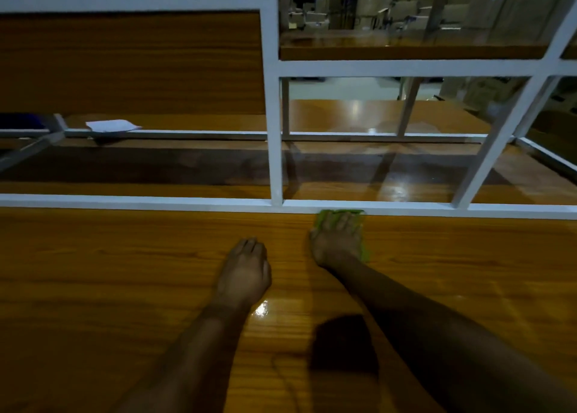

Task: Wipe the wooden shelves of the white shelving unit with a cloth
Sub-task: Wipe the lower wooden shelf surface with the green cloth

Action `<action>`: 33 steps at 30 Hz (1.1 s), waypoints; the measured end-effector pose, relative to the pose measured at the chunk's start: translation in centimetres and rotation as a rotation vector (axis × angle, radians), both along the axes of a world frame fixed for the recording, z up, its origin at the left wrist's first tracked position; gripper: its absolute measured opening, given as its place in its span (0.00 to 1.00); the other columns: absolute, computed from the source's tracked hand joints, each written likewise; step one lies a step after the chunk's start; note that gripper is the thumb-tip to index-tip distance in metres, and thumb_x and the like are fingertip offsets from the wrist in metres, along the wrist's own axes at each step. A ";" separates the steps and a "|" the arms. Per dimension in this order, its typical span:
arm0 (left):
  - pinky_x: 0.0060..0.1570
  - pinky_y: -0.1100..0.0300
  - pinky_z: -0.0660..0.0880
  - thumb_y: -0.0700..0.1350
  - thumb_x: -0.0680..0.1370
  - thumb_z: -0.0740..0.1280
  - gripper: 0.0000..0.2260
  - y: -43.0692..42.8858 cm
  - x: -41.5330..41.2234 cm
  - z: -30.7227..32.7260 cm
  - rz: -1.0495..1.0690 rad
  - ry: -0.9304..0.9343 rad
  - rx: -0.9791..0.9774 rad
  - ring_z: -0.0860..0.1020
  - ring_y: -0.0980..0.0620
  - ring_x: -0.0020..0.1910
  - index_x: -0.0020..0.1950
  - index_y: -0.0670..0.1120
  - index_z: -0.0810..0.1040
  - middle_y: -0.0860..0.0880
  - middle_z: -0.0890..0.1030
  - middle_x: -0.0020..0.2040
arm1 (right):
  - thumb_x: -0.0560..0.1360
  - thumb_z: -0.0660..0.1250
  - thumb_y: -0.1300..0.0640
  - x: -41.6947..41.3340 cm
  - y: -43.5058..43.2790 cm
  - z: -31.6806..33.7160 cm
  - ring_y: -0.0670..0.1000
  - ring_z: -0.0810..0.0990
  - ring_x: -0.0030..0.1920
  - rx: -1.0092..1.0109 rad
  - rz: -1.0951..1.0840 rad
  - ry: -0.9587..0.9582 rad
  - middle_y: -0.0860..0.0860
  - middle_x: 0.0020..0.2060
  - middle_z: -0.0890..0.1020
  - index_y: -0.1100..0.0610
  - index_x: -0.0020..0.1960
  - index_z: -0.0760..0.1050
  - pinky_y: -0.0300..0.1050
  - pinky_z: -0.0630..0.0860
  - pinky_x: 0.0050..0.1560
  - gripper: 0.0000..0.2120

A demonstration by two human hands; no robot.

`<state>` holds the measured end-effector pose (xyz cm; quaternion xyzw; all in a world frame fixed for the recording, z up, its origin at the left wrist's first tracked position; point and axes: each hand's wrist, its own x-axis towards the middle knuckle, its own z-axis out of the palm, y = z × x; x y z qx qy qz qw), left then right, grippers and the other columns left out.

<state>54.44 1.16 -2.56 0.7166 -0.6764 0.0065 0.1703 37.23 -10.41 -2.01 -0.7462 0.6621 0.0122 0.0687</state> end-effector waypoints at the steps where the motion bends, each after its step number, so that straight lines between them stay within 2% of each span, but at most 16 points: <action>1: 0.72 0.51 0.61 0.44 0.78 0.60 0.17 0.2 -0.1 0.1 0.010 0.009 -0.001 0.70 0.41 0.70 0.64 0.39 0.76 0.38 0.74 0.68 | 0.84 0.41 0.40 2.3 1.0 0.1 0.63 0.41 0.80 -0.003 0.101 -0.003 0.62 0.80 0.44 0.54 0.82 0.42 0.65 0.38 0.77 0.32; 4: 0.66 0.48 0.69 0.41 0.73 0.62 0.18 1.1 -0.2 0.3 -0.010 0.030 -0.051 0.79 0.39 0.59 0.59 0.35 0.79 0.36 0.81 0.58 | 0.84 0.40 0.41 6.6 4.8 0.0 0.59 0.39 0.81 0.017 0.401 -0.022 0.57 0.81 0.43 0.47 0.82 0.44 0.64 0.38 0.77 0.28; 5: 0.65 0.49 0.70 0.41 0.73 0.62 0.18 1.6 -0.3 0.5 -0.017 0.051 -0.062 0.79 0.39 0.58 0.60 0.35 0.79 0.37 0.81 0.57 | 0.84 0.40 0.41 6.7 5.5 -0.1 0.57 0.39 0.81 0.029 0.460 -0.033 0.55 0.82 0.43 0.45 0.82 0.44 0.63 0.37 0.77 0.27; 7: 0.69 0.53 0.67 0.42 0.75 0.59 0.20 2.9 -0.3 0.9 -0.020 0.067 -0.027 0.74 0.43 0.64 0.66 0.38 0.75 0.39 0.78 0.63 | 0.84 0.41 0.40 4.9 6.4 -0.2 0.55 0.39 0.81 0.023 0.557 -0.052 0.53 0.82 0.44 0.41 0.82 0.45 0.62 0.37 0.77 0.26; 9: 0.73 0.54 0.59 0.43 0.78 0.59 0.22 4.0 -0.2 0.7 0.004 0.072 0.036 0.66 0.44 0.72 0.71 0.40 0.70 0.41 0.71 0.72 | 0.84 0.41 0.38 1.2 6.9 0.0 0.53 0.40 0.81 0.011 0.622 -0.054 0.51 0.82 0.44 0.39 0.81 0.44 0.61 0.38 0.77 0.26; 11: 0.75 0.53 0.56 0.46 0.80 0.59 0.22 4.8 -0.4 0.6 0.001 0.056 0.086 0.60 0.45 0.76 0.73 0.41 0.67 0.42 0.65 0.75 | 0.84 0.41 0.37 -3.2 6.8 0.1 0.53 0.41 0.81 0.005 0.592 -0.029 0.51 0.82 0.44 0.38 0.81 0.44 0.61 0.40 0.77 0.26; 14: 0.76 0.52 0.51 0.49 0.81 0.56 0.24 6.5 -1.4 0.3 -0.050 0.064 0.150 0.54 0.48 0.78 0.77 0.45 0.62 0.45 0.59 0.78 | 0.83 0.41 0.37 -8.2 4.9 0.1 0.55 0.41 0.81 0.010 0.400 0.003 0.53 0.82 0.44 0.41 0.81 0.43 0.65 0.43 0.78 0.28; 18: 0.76 0.55 0.47 0.54 0.80 0.49 0.27 9.3 -3.0 0.1 -0.079 0.094 0.167 0.51 0.51 0.78 0.78 0.47 0.59 0.48 0.56 0.79 | 0.83 0.40 0.37 -6.0 3.3 -0.3 0.59 0.42 0.81 0.018 0.190 -0.024 0.56 0.82 0.45 0.45 0.82 0.44 0.65 0.42 0.77 0.30; 21: 0.76 0.55 0.48 0.50 0.82 0.52 0.24 10.1 -3.8 0.0 -0.018 0.099 0.141 0.53 0.51 0.78 0.78 0.46 0.59 0.48 0.57 0.79 | 0.83 0.41 0.37 -0.5 6.0 -0.4 0.59 0.42 0.81 0.014 0.302 -0.073 0.56 0.82 0.45 0.44 0.82 0.45 0.64 0.42 0.77 0.29; 25: 0.75 0.51 0.55 0.47 0.77 0.52 0.27 12.3 -4.4 -0.2 0.046 0.042 0.142 0.58 0.46 0.77 0.76 0.44 0.63 0.44 0.63 0.77 | 0.84 0.41 0.39 1.5 13.1 -0.6 0.57 0.40 0.81 0.048 0.559 -0.044 0.54 0.82 0.43 0.42 0.82 0.46 0.62 0.40 0.78 0.27; 28: 0.74 0.48 0.58 0.48 0.78 0.51 0.26 14.6 -5.0 0.0 0.064 -0.001 0.152 0.60 0.43 0.76 0.75 0.43 0.64 0.43 0.63 0.77 | 0.84 0.40 0.38 -3.9 17.2 -0.5 0.55 0.39 0.81 0.031 0.720 -0.051 0.52 0.82 0.43 0.41 0.81 0.45 0.59 0.39 0.77 0.27; 30: 0.75 0.48 0.56 0.51 0.78 0.48 0.28 16.2 -5.6 0.2 0.088 -0.011 0.167 0.58 0.43 0.77 0.77 0.43 0.62 0.42 0.61 0.78 | 0.81 0.36 0.34 -9.0 19.0 -0.3 0.53 0.40 0.81 0.033 0.791 -0.067 0.51 0.82 0.43 0.39 0.81 0.45 0.57 0.39 0.77 0.30; 32: 0.75 0.50 0.53 0.52 0.78 0.46 0.29 17.6 -6.3 0.2 0.093 -0.017 0.183 0.55 0.44 0.78 0.78 0.43 0.59 0.43 0.58 0.78 | 0.75 0.29 0.29 -13.7 19.0 -0.2 0.54 0.42 0.81 0.028 0.763 -0.071 0.51 0.82 0.45 0.40 0.81 0.48 0.56 0.41 0.77 0.38; 33: 0.75 0.50 0.52 0.53 0.78 0.46 0.29 18.3 -6.7 0.1 0.093 -0.009 0.182 0.54 0.45 0.78 0.78 0.44 0.59 0.43 0.57 0.79 | 0.74 0.29 0.29 -15.8 18.1 -0.2 0.54 0.43 0.81 0.021 0.711 -0.057 0.52 0.82 0.45 0.42 0.81 0.48 0.57 0.42 0.77 0.39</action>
